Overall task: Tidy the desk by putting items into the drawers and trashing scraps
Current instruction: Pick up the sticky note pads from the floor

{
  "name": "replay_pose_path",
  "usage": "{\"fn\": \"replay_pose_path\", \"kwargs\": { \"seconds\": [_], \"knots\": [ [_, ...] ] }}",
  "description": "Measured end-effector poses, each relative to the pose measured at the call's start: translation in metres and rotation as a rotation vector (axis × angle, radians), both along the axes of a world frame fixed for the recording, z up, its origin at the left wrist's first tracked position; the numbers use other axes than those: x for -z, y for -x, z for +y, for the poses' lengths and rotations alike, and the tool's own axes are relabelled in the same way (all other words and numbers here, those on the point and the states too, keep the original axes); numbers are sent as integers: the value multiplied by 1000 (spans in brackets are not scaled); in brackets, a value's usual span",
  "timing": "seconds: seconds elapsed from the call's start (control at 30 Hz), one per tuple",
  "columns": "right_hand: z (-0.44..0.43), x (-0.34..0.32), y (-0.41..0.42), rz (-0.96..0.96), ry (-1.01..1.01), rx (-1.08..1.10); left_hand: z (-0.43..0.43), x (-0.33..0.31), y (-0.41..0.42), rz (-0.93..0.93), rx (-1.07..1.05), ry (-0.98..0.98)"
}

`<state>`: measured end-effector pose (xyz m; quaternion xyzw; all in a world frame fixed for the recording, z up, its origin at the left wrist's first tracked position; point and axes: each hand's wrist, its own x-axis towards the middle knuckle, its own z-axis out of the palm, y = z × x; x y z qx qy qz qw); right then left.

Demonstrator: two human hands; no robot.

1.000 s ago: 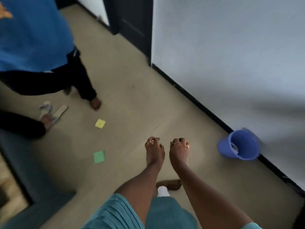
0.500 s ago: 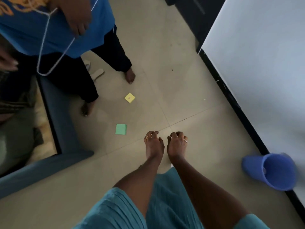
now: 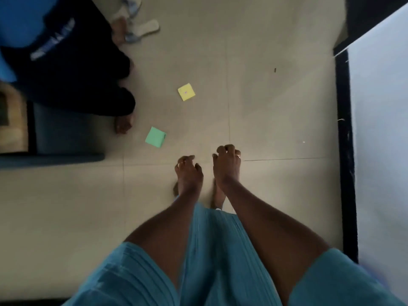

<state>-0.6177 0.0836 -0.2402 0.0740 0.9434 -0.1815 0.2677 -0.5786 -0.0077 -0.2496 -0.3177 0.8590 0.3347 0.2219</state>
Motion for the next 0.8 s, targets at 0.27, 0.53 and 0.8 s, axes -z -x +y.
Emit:
{"fn": "replay_pose_path", "kwargs": {
  "seconds": [0.27,0.53,0.8],
  "knots": [
    [-38,171,87,-4,56,-117,-54,189,58,-71,6,150],
    [-78,346,189,-5,120,-165,-134,371,118,-217,-73,262],
    [-127,444,280,33,104,-18,-199,447,124,-237,-366,248]
  ]
}}
